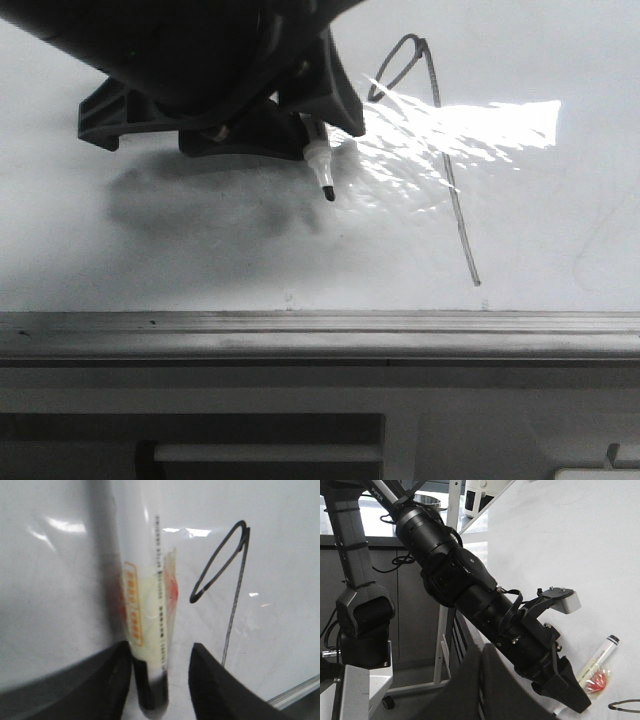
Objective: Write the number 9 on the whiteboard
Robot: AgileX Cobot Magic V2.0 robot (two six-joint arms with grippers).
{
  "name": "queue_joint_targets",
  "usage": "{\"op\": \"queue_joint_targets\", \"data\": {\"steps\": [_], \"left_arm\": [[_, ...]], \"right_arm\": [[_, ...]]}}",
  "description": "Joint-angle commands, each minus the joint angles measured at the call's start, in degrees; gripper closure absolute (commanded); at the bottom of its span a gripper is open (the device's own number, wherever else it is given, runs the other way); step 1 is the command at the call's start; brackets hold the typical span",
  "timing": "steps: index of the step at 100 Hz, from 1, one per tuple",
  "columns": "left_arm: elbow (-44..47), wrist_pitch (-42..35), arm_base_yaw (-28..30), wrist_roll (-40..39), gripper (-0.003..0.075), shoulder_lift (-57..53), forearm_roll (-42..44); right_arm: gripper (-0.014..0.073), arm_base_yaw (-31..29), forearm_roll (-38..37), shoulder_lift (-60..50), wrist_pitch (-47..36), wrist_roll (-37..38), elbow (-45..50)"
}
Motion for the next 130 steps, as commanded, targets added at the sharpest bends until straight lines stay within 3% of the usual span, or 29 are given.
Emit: {"op": "queue_joint_targets", "data": {"steps": [1,13,29,51,61,68,87,105,130], "left_arm": [[-0.48,-9.44,1.89,-0.77,0.0232,-0.61,-1.01],[-0.48,-9.44,1.69,-0.18,0.0118,-2.87,-1.01],[-0.2,-9.32,1.1,2.08,0.0115,-8.31,-1.01],[2.7,-9.33,-4.51,7.7,0.013,-20.35,-1.01],[4.85,-9.33,-7.46,13.89,0.0206,-26.9,-1.01],[6.61,-9.33,-9.44,17.06,0.032,-31.66,-1.01],[12.51,-9.33,-12.53,20.76,0.0744,-43.26,-1.01],[15.88,-9.33,-12.75,20.76,0.0741,-50.01,-0.91],[16.4,-9.33,-12.75,20.76,0.0741,-50.65,-0.91]], "right_arm": [[0.0653,-0.19,0.16,0.38,-5.27,0.25,-1.44],[0.0653,-0.19,0.16,0.38,-5.43,0.25,-1.44],[0.0653,-0.19,0.16,0.38,-5.43,0.25,-1.44],[0.0653,-0.19,-0.69,0.38,-4.03,0.25,-1.44],[0.0652,-0.19,-3.64,0.38,-0.87,0.25,-1.44],[0.0651,-0.19,-6.7,0.27,2.2,1.44,-1.44],[0.0634,-0.19,-19.31,0.2,8.56,9.4,-1.44],[0.0635,-0.19,-20.24,0.32,12.5,9.4,-1.44],[0.0635,-0.19,-20.24,0.32,12.5,9.4,-1.44]]}}
